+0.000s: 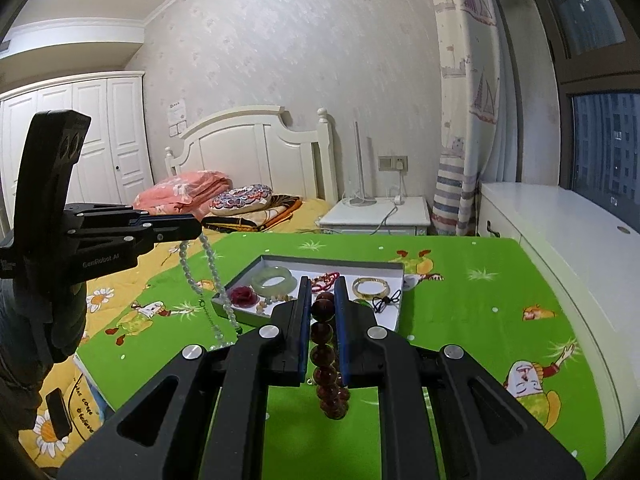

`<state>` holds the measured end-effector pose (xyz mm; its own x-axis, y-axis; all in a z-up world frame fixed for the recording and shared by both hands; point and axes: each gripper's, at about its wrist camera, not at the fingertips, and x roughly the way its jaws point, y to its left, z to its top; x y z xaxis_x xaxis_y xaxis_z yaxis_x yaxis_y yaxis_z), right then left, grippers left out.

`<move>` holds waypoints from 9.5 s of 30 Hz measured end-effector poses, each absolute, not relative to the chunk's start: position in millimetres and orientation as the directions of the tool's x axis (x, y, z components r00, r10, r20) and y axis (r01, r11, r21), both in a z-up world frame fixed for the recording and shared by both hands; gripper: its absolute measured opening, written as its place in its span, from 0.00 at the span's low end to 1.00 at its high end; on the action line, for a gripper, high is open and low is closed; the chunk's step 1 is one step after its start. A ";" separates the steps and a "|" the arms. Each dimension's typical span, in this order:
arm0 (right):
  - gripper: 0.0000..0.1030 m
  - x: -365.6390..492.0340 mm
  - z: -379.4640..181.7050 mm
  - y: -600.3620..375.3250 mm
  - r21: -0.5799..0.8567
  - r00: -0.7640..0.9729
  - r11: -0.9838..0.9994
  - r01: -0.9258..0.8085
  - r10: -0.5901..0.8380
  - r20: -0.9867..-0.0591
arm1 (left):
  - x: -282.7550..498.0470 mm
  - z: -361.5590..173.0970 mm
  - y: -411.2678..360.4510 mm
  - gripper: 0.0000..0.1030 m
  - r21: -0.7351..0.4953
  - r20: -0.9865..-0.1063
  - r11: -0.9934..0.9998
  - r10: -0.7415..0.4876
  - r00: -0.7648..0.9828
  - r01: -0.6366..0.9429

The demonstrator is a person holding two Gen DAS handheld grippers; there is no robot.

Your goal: Organize jewelry

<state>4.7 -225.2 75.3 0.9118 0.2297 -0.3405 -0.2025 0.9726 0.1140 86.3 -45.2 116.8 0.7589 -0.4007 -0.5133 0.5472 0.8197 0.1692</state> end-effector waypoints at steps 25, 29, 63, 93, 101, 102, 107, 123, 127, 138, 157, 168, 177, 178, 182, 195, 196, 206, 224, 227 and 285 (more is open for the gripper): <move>0.12 28.3 103.7 -205.2 0.024 0.917 0.974 -0.227 0.222 -0.331 | 113.4 164.9 -69.0 0.07 0.248 -0.471 0.829 -0.349 0.810 0.502; 0.12 44.0 103.7 -206.0 0.026 0.913 0.974 -0.227 0.222 -0.342 | 127.8 168.2 -68.7 0.07 0.252 -0.471 0.838 -0.330 0.818 0.484; 0.12 246.0 4.6 -186.9 0.153 0.721 0.970 -0.187 0.241 -0.650 | 263.1 16.4 -67.9 0.07 0.066 -0.687 0.897 -0.276 0.672 0.436; 0.55 246.0 34.4 -207.4 0.277 0.732 0.946 -0.170 0.310 -0.607 | 253.7 13.4 -37.4 0.94 0.201 -0.680 0.939 -0.071 0.730 0.279; 0.63 186.6 64.0 -224.9 0.241 0.791 0.956 -0.166 0.275 -0.546 | 203.6 24.4 -24.0 0.94 0.208 -0.644 0.951 -0.044 0.763 0.230; 0.65 176.1 62.8 -225.6 0.239 0.797 0.956 -0.169 0.275 -0.538 | 194.8 23.8 -23.3 0.94 0.207 -0.636 0.952 -0.043 0.771 0.224; 0.68 131.0 42.6 -223.6 0.210 0.798 0.964 -0.165 0.256 -0.546 | 162.0 15.8 -21.5 0.94 0.184 -0.627 0.959 -0.053 0.778 0.214; 0.73 76.3 -19.5 -211.8 0.184 0.738 0.974 -0.134 0.221 -0.637 | 120.8 -36.1 3.8 0.95 0.113 -0.694 0.973 -0.066 0.717 0.200; 0.73 78.7 -29.4 -207.0 0.161 0.714 0.978 -0.133 0.207 -0.669 | 116.5 -47.1 15.1 0.94 0.091 -0.719 0.973 -0.085 0.690 0.214; 0.72 84.0 -47.0 -195.5 0.086 0.671 0.985 -0.149 0.164 -0.723 | 122.8 -63.2 28.9 0.71 -0.014 -0.783 0.959 -0.186 0.593 0.282; 0.35 103.4 -55.1 -176.3 0.063 0.605 0.969 -0.240 0.200 -0.771 | 132.7 -71.3 5.4 0.36 0.002 -0.784 0.941 -0.209 0.584 0.338; 0.24 109.7 -55.1 -168.0 0.034 0.609 0.969 -0.244 0.180 -0.772 | 130.1 -70.6 10.0 0.13 -0.010 -0.779 0.939 -0.223 0.586 0.344; 0.20 106.4 -55.3 -167.8 0.025 0.616 0.969 -0.245 0.176 -0.768 | 123.0 -70.0 6.2 0.13 -0.022 -0.779 0.933 -0.241 0.578 0.360; 0.20 106.1 -55.2 -168.8 0.030 0.616 0.970 -0.243 0.178 -0.768 | 122.5 -69.8 5.8 0.13 -0.020 -0.780 0.933 -0.239 0.579 0.360; 0.20 103.3 -53.8 -172.5 0.047 0.619 0.970 -0.238 0.189 -0.762 | 119.7 -67.1 1.9 0.13 -0.012 -0.776 0.931 -0.239 0.583 0.365; 0.20 101.1 -22.2 -173.7 0.046 0.679 0.966 -0.255 0.213 -0.703 | 118.0 -35.2 -9.8 0.13 0.043 -0.734 0.925 -0.228 0.640 0.378; 0.20 101.9 -19.7 -172.4 0.041 0.683 0.965 -0.260 0.214 -0.698 | 119.1 -33.3 -10.6 0.13 0.046 -0.732 0.924 -0.227 0.643 0.379; 0.20 109.5 -2.6 -165.0 0.041 0.729 0.960 -0.277 0.238 -0.641 | 143.5 -16.4 -18.7 0.13 0.043 -0.713 0.929 -0.230 0.662 0.368; 0.20 164.3 -19.4 -158.2 0.088 0.711 0.957 -0.277 0.266 -0.651 | 228.5 -27.2 -47.3 0.13 -0.025 -0.745 0.946 -0.234 0.625 0.324; 0.20 177.5 -26.7 -159.3 0.103 0.699 0.959 -0.265 0.264 -0.664 | 237.9 -32.8 -48.9 0.13 -0.016 -0.750 0.950 -0.218 0.625 0.313; 0.82 140.3 -6.5 -195.4 0.072 0.741 0.997 -0.030 0.071 -0.668 | 177.2 -18.9 -12.5 0.96 0.000 -0.701 0.988 -0.111 0.705 0.155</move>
